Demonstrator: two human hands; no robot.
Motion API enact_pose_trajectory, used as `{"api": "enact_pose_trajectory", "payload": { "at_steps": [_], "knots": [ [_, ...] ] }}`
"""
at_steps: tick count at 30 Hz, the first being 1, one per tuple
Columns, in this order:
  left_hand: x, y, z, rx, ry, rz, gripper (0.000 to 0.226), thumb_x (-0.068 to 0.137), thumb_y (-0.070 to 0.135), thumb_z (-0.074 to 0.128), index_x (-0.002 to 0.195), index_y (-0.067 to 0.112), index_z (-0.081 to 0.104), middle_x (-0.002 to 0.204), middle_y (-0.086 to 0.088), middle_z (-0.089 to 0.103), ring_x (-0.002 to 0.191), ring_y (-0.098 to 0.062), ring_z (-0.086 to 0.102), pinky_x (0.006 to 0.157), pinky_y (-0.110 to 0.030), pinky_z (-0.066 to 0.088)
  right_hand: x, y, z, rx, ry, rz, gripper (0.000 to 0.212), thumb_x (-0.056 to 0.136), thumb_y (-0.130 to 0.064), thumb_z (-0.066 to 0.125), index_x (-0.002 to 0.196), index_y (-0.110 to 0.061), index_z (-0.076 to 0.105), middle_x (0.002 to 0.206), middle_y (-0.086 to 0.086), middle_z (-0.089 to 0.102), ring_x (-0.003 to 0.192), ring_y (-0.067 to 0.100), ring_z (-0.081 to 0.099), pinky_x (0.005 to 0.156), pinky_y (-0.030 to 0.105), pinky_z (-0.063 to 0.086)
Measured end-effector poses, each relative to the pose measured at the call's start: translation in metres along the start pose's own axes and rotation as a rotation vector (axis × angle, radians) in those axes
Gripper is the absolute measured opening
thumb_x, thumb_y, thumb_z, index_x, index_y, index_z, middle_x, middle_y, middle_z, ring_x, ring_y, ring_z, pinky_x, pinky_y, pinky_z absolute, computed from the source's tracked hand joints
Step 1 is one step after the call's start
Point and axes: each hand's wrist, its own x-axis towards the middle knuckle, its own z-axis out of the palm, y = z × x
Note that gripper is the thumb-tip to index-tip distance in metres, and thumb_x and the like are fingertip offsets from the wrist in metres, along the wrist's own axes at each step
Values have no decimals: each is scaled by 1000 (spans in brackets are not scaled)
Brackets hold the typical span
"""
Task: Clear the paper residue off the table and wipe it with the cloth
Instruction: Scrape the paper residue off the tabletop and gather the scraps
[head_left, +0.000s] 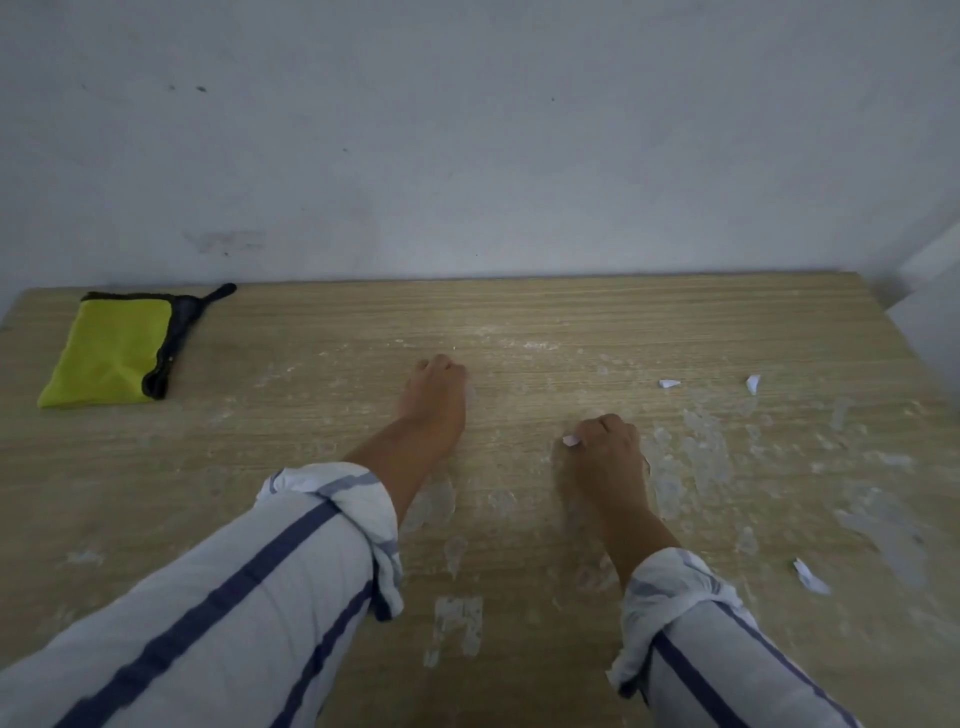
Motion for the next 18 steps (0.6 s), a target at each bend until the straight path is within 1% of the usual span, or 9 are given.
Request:
{"api": "enact_pose_trajectory", "payload": {
  "at_steps": [2,4,6,8,10,12,15,17,18],
  "knots": [
    [-2,-4,-2,7,0,17,28,79,2,66,106,3,60,115,-13,52,110,-30,46,82,-38,45,0,0,0,-2,-6,4,15,86,-7,56,91,1,68,99,18,61,95,35,50,80,35,36],
    [-6,-9,-3,33,-8,62,34,75,4,72,106,4,59,113,-13,52,107,-30,48,79,-37,44,-1,-8,0,19,-9,27,17,87,-7,52,94,-2,67,100,14,61,96,32,48,77,31,32],
    [-13,-15,-3,31,6,76,29,79,8,68,107,6,60,112,-13,54,105,-30,50,80,-34,42,-8,-24,1,16,15,5,19,87,-6,49,93,-6,67,95,13,62,91,29,48,72,30,29],
    [-24,-20,-5,-64,31,26,19,86,7,58,105,8,64,111,-13,58,104,-29,54,80,-28,39,-19,-49,4,-1,15,-37,21,87,-7,46,92,-10,67,91,10,63,89,28,49,71,32,33],
    [-37,-21,-9,-179,35,-40,18,89,9,54,101,12,67,110,-9,62,104,-26,57,84,-27,41,-31,-70,10,71,-37,-66,20,86,-8,46,93,-10,65,92,8,62,89,28,51,74,34,40],
    [-58,-30,-21,-257,17,-89,15,88,14,57,98,16,69,108,-5,64,101,-21,58,84,-28,44,-46,-95,20,225,-126,-81,17,86,-6,48,93,-7,63,94,10,60,86,27,54,70,30,41],
    [-98,-57,-43,-317,-6,-141,14,86,18,61,99,21,66,98,-1,65,87,-14,59,68,-21,42,-74,-133,36,356,-242,-92,12,88,-8,51,92,-9,62,97,11,61,80,20,53,65,24,34],
    [-132,-82,-59,-329,-36,-189,11,86,20,62,97,21,64,88,3,61,78,-11,55,59,-20,39,-96,-156,48,398,-323,-99,17,90,-10,50,99,-12,63,104,9,63,83,19,56,67,22,37],
    [-149,-95,-66,-307,-42,-201,9,85,20,63,94,20,63,86,4,60,77,-10,54,58,-21,37,-109,-166,52,412,-373,-106,20,91,-10,48,104,-12,63,107,10,63,86,22,59,69,23,41]
  ]
}}
